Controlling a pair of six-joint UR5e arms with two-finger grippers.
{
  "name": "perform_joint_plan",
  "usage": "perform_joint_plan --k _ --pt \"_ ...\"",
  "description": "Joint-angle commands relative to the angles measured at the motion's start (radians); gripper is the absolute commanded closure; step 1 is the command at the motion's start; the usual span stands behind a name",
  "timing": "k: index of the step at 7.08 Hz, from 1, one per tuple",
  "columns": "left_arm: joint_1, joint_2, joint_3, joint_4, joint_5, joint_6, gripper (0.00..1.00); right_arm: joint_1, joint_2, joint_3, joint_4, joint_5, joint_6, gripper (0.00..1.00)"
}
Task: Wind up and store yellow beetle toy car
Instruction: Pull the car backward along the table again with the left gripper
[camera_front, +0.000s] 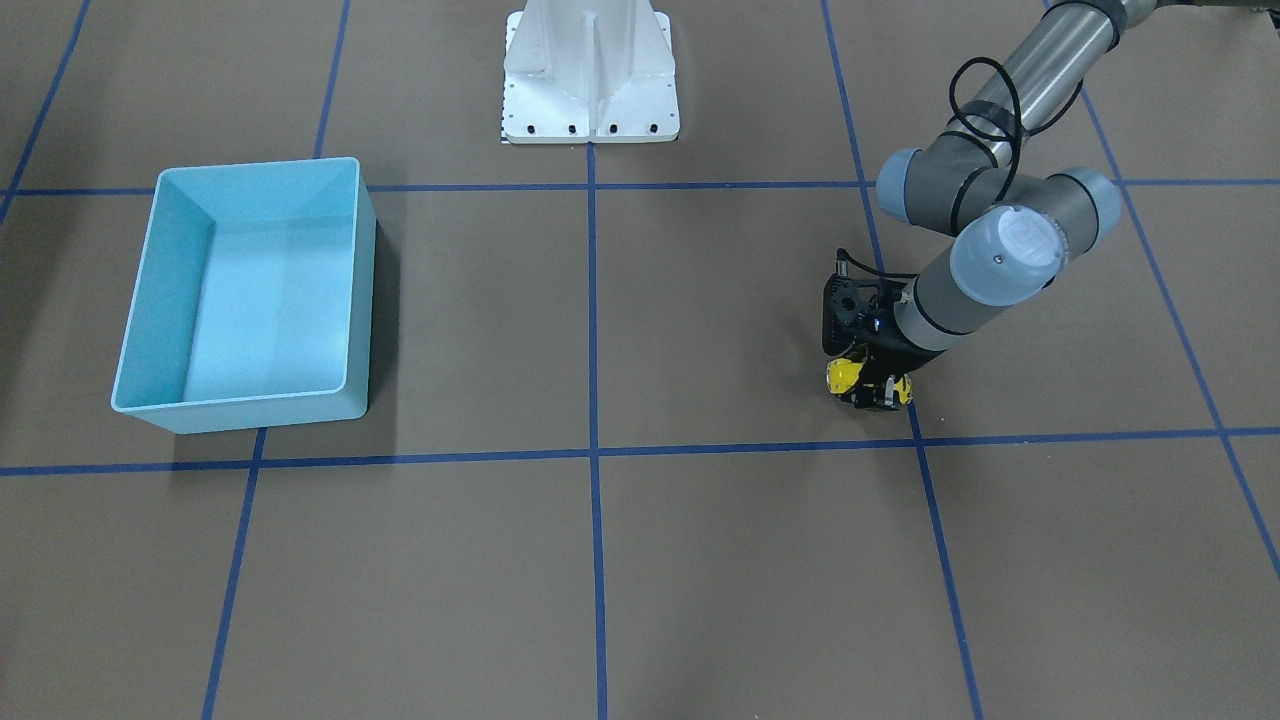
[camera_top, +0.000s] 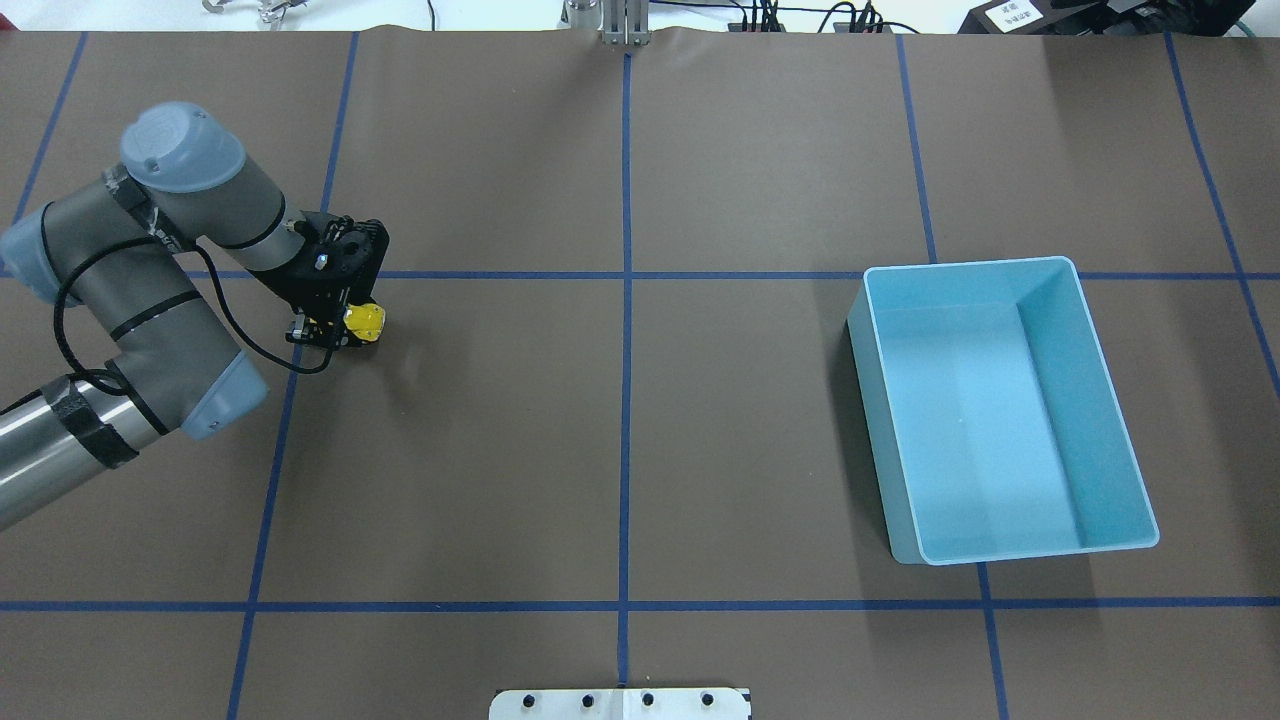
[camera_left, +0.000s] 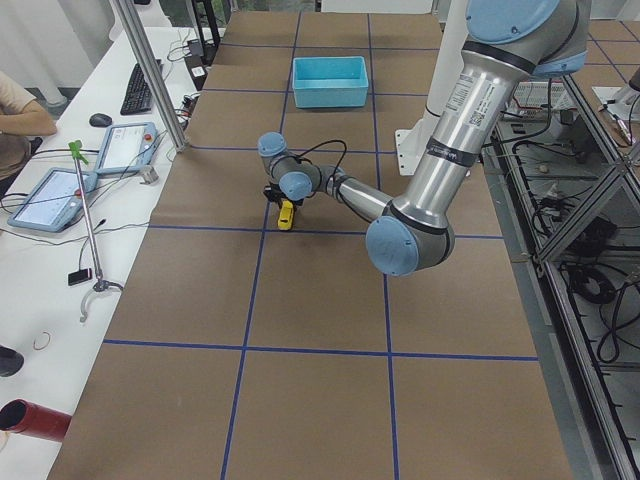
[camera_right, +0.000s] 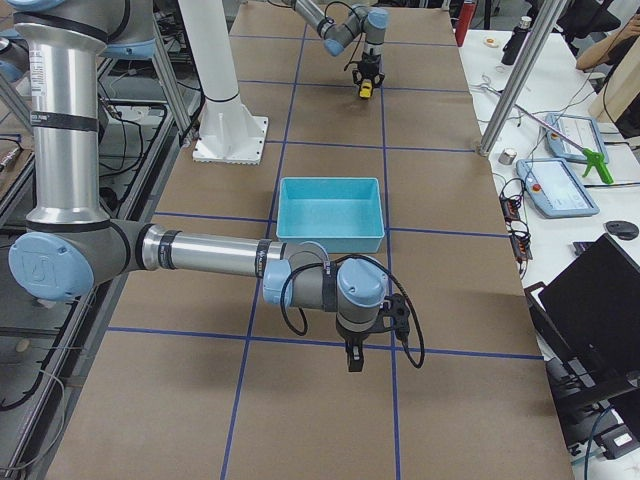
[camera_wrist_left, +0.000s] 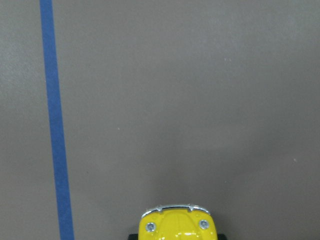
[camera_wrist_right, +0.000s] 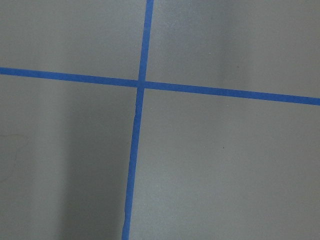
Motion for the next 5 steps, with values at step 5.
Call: perform_joint_plan --k 5 --pt "-0.017 0.063 0.001 -0.093 0.001 0.039 1.0 0.0 0.031 0.01 -0.003 -0.019 0.014 0.0"
